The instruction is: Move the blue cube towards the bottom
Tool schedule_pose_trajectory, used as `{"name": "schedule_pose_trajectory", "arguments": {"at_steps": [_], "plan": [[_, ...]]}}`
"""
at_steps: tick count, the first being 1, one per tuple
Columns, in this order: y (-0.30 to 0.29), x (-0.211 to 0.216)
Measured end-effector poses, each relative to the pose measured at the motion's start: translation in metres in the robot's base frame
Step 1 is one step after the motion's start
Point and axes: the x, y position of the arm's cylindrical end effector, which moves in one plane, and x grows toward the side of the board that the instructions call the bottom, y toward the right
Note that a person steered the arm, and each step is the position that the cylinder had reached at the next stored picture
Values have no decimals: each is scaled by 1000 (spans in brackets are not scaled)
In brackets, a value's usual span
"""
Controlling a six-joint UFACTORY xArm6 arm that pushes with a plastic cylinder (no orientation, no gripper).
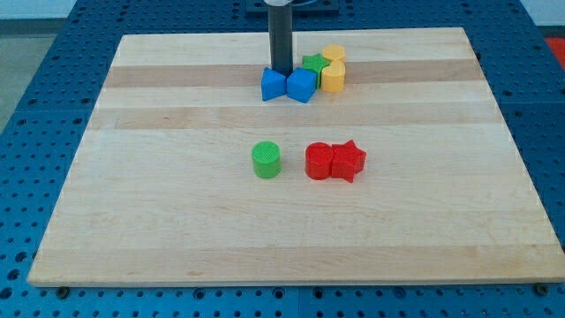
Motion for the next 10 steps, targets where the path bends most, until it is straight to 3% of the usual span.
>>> {"name": "schedule_pose_trajectory", "arguments": {"at_steps": [1, 4, 8, 10], "plan": [[-7, -27], [-78, -29], [9, -22], [32, 9]]}}
